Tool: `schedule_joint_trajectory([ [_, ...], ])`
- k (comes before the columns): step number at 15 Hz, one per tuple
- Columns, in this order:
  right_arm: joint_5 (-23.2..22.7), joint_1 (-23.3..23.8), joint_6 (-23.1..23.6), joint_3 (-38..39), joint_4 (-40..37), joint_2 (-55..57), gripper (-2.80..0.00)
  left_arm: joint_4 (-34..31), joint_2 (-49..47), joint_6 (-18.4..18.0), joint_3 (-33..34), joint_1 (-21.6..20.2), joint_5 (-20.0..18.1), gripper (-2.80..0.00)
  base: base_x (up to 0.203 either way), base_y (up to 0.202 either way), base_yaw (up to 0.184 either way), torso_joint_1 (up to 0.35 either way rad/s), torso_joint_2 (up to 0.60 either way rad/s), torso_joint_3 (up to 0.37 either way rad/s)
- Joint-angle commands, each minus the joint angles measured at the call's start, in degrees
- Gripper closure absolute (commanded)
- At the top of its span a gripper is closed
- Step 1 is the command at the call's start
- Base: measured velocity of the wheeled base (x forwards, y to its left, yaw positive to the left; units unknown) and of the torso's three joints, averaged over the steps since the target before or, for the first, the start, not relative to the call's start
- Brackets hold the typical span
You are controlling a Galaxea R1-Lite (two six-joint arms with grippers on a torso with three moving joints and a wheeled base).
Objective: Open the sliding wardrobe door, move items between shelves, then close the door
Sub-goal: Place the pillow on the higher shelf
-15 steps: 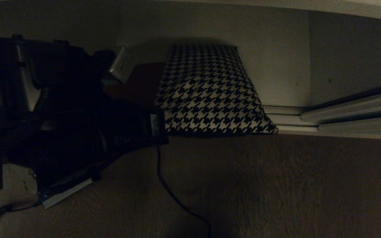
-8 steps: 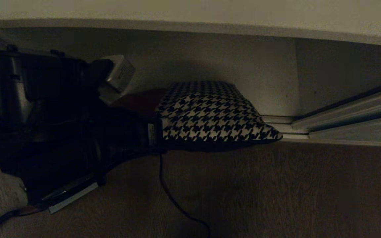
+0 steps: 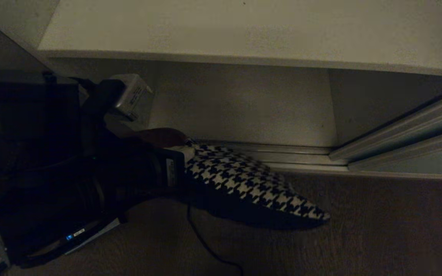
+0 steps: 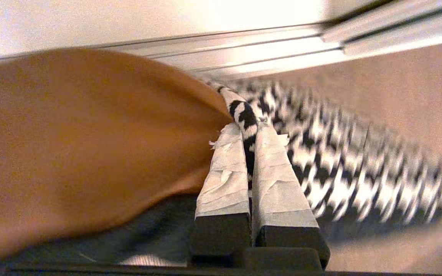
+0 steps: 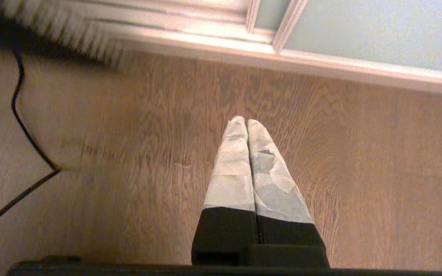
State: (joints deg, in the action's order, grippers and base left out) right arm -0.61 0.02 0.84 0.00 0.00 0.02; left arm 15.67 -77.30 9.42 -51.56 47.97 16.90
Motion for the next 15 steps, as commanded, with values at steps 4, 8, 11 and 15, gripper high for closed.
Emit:
schedule_joint_trajectory([
  [4, 0.0, 0.0, 0.0, 0.2, 0.0, -0.1, 0.00, 0.5, 1.0, -0.1, 0.6, 2.7, 0.4, 0.00, 0.000, 0.000, 0.000, 0.004, 0.00, 0.201],
  [8, 0.0, 0.0, 0.0, 0.2, 0.0, -0.1, 0.00, 0.6, 1.2, -0.2, -1.2, 2.7, 0.9, 0.00, 0.000, 0.000, 0.000, 0.004, 0.00, 0.206],
  [11, 0.0, 0.0, 0.0, 0.2, 0.0, -0.1, 0.00, -0.3, 1.2, -0.5, -2.6, 2.7, 1.6, 0.00, 0.000, 0.000, 0.000, 0.006, 0.00, 0.203],
  [15, 0.0, 0.0, 0.0, 0.2, 0.0, -0.1, 0.00, -0.3, 1.5, -0.7, -2.3, 2.7, 1.6, 0.00, 0.000, 0.000, 0.000, 0.000, 0.00, 0.204],
])
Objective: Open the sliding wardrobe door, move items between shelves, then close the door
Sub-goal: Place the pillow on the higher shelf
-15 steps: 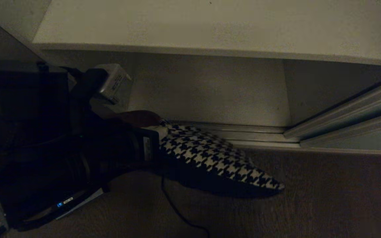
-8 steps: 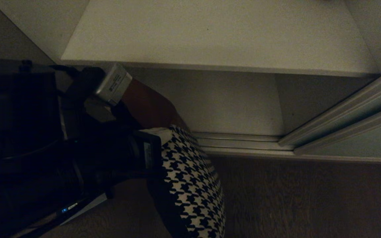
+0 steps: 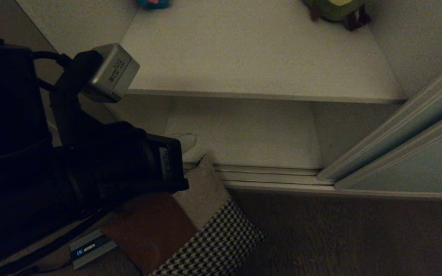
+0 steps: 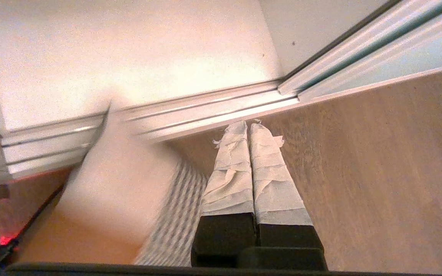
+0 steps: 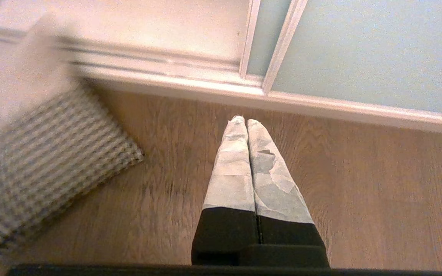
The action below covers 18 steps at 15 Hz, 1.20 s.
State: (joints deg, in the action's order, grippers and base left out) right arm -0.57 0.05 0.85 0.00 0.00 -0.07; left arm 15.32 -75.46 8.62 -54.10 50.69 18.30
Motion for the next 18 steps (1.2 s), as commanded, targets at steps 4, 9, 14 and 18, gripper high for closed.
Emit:
schedule_joint_trajectory([
  [4, 0.0, 0.0, 0.0, 0.2, 0.0, 0.0, 0.00, 0.0, -2.1, 0.9, 2.1, -0.2, 0.4, 0.00, 0.000, 0.000, 0.000, 0.000, 0.00, 0.160],
  [9, 0.0, 0.0, 0.0, 0.2, 0.0, 0.0, 0.00, 0.0, -5.1, 5.7, 3.9, -1.9, 5.0, 0.00, 0.000, 0.000, 0.000, 0.001, 0.00, 0.017],
  [14, 0.0, 0.0, 0.0, 0.2, 0.0, 0.0, 0.00, -1.0, -8.0, 9.3, 4.4, -4.1, 7.3, 0.00, 0.000, 0.000, 0.000, 0.000, 0.00, 0.000],
  [18, 0.0, 0.0, 0.0, 0.2, 0.0, 0.0, 0.00, -5.7, -10.9, 12.0, 4.7, -4.3, 11.9, 0.00, 0.000, 0.000, 0.000, 0.000, 0.00, -0.053],
])
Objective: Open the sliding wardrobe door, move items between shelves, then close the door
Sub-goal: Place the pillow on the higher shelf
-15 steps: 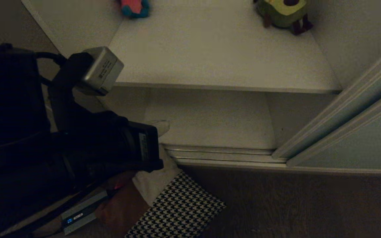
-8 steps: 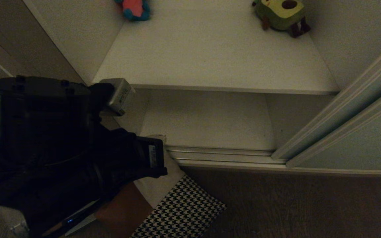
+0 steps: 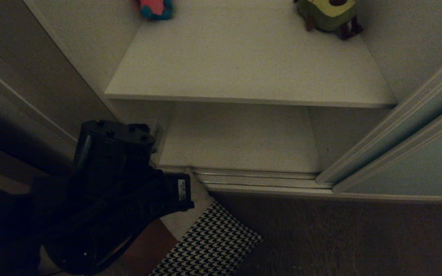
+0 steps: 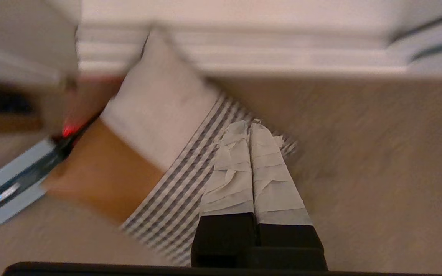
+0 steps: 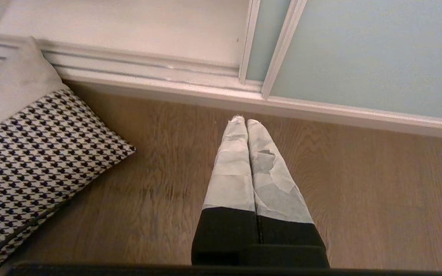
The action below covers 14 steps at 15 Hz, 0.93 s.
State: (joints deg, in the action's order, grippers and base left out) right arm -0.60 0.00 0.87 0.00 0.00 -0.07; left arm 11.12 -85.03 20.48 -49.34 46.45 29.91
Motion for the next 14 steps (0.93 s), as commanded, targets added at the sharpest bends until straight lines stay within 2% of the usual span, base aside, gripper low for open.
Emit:
schedule_joint_trajectory([
  [1, 0.0, 0.0, 0.0, 0.2, 0.0, 0.0, 0.00, -5.7, -1.6, 0.3, -0.4, 0.0, 0.3, 0.00, 0.000, 0.000, 0.000, 0.000, 0.00, -0.151],
  [5, 0.0, 0.1, 0.0, 0.2, 0.0, 0.0, 0.00, -7.5, -2.8, 2.3, 1.3, -1.2, 0.2, 0.00, 0.000, 0.000, 0.000, 0.004, 0.00, -0.187],
  [9, 0.0, 0.1, 0.0, 0.2, 0.0, 0.0, 0.00, -7.5, -5.6, 2.8, 3.4, -2.1, 0.3, 0.00, 0.000, 0.000, 0.000, 0.003, 0.00, -0.197],
  [14, 0.0, 0.0, 0.0, 0.2, 0.0, 0.0, 0.00, -6.4, -10.7, 2.8, 3.2, -7.2, 0.1, 0.00, 0.000, 0.000, 0.000, 0.000, 0.00, -0.196],
])
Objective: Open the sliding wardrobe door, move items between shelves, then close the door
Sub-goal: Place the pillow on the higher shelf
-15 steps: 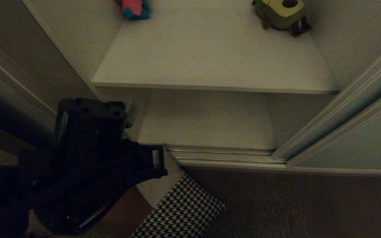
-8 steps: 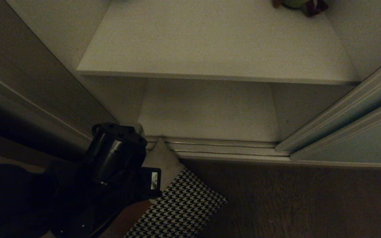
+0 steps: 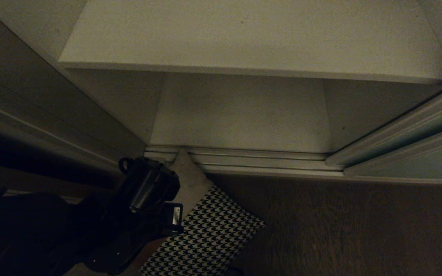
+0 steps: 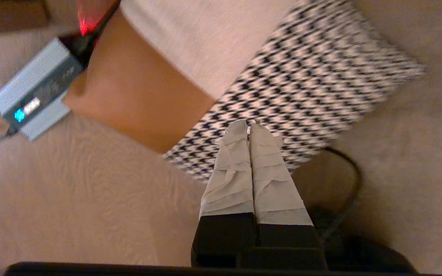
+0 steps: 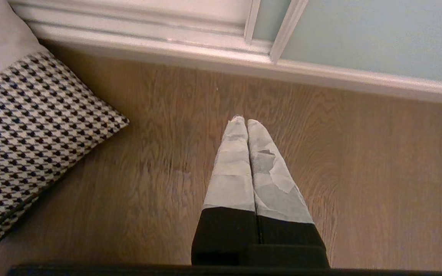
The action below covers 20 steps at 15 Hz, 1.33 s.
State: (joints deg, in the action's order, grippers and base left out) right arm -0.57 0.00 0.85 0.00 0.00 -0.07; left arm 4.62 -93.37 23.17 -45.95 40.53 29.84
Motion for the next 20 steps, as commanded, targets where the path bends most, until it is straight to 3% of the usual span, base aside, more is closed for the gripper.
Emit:
schedule_joint_trajectory([
  [1, 0.0, 0.0, 0.0, 0.2, 0.0, 0.0, 0.00, 0.5, -3.3, 0.3, -0.4, -2.0, -0.1, 0.00, 0.000, 0.000, 0.000, 0.002, 0.01, -0.194],
  [8, 0.0, 0.0, 0.0, 0.2, 0.0, 0.0, 0.00, 3.1, -7.6, 0.4, -1.1, -3.7, -1.5, 0.00, 0.000, 0.000, 0.000, 0.004, 0.00, -0.197],
  [20, 0.0, 0.0, 0.0, 0.2, 0.0, 0.0, 0.00, 5.3, -15.0, -0.8, -9.5, -6.7, -1.5, 0.00, 0.000, 0.000, 0.000, 0.007, 0.00, -0.198],
])
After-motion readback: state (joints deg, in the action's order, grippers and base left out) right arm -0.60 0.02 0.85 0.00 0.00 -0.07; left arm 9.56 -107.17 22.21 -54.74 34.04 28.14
